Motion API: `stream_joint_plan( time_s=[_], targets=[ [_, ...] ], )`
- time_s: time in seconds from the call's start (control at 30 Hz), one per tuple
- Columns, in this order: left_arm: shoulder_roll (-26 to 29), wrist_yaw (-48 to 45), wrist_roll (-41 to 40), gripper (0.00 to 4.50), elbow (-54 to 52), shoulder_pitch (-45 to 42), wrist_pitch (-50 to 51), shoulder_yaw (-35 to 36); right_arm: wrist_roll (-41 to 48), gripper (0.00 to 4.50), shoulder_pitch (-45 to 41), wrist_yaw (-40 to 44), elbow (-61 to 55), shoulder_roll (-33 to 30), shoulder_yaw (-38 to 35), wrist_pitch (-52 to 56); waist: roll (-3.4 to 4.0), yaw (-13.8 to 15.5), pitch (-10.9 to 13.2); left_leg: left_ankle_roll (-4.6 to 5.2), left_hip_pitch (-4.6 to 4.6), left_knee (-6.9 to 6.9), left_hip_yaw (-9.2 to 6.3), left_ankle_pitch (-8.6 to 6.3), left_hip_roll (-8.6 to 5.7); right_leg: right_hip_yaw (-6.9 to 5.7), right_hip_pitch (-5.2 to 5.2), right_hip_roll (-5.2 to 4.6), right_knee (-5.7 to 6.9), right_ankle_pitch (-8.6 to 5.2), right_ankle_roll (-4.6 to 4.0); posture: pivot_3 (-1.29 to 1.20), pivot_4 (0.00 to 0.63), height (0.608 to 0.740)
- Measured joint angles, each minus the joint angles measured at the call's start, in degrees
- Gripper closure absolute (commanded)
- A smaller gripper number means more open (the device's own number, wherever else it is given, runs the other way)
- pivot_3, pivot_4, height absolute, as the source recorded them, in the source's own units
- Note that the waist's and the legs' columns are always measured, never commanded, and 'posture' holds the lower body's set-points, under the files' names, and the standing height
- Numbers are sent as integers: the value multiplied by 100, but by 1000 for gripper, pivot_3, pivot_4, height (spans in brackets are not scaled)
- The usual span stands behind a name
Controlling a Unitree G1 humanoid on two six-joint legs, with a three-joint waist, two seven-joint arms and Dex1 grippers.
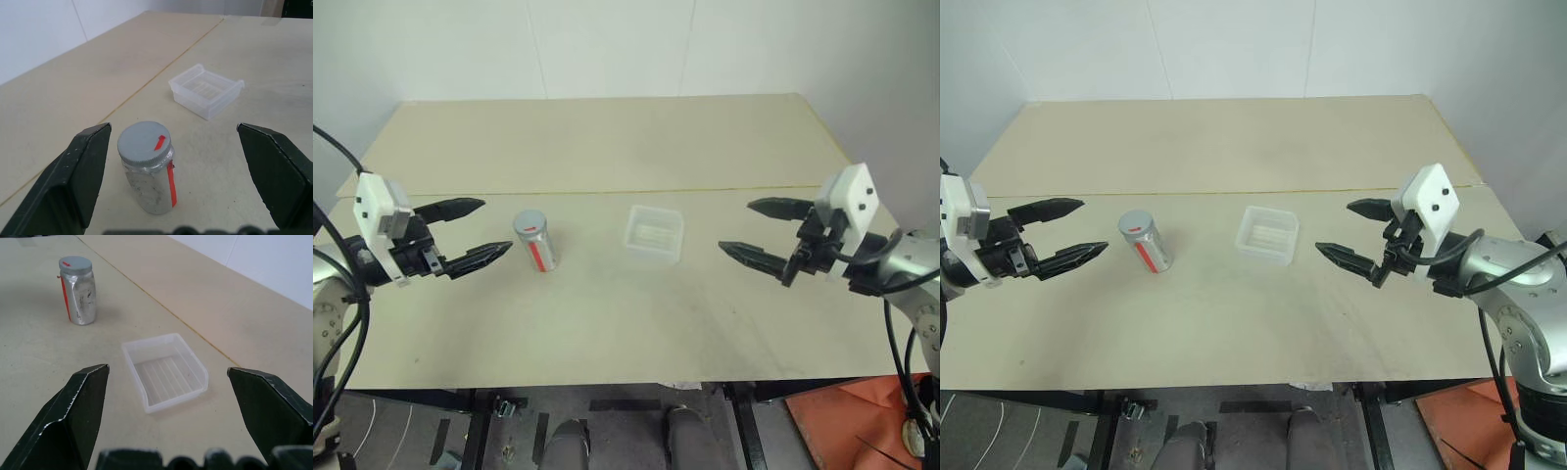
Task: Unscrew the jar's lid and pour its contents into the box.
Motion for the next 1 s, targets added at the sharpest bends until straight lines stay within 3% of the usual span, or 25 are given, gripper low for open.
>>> stream_joint_plan(
  time_s=[0.23, 0.4, 0.83, 1.0],
  targets=[
    [-185, 219, -91, 29, -209, 144, 33, 6, 41, 0, 373, 170, -160, 5, -2, -75, 0, 51, 0, 0, 2, 0, 2, 0, -1, 1, 0, -1, 2, 0, 0, 0, 150, 740],
    [-514, 574, -125, 29, -687, 752, 116, 12, 179, 0, 470, 436, -194, -192, -92, -76, -1, 30, 0, 1, 5, 0, 2, 0, 1, 1, 1, 0, 3, 0, -1, 0, 150, 740],
    [-849, 1441, -200, 29, -1427, 1417, 423, 51, -23, 0, 395, 604, 117, -240, -168, -352, -1, 99, 0, 1, 9, 0, 5, -1, 0, 3, 5, 0, 2, 0, -1, 0, 150, 740],
    [-1709, 2616, 470, 29, -1908, 1741, 239, -98, -37, 0, 373, 628, 108, -240, -72, -357, -3, 131, -1, 1, 7, 2, 4, -1, -1, 3, 10, -2, -7, 1, 1, 0, 150, 740]
  ],
)
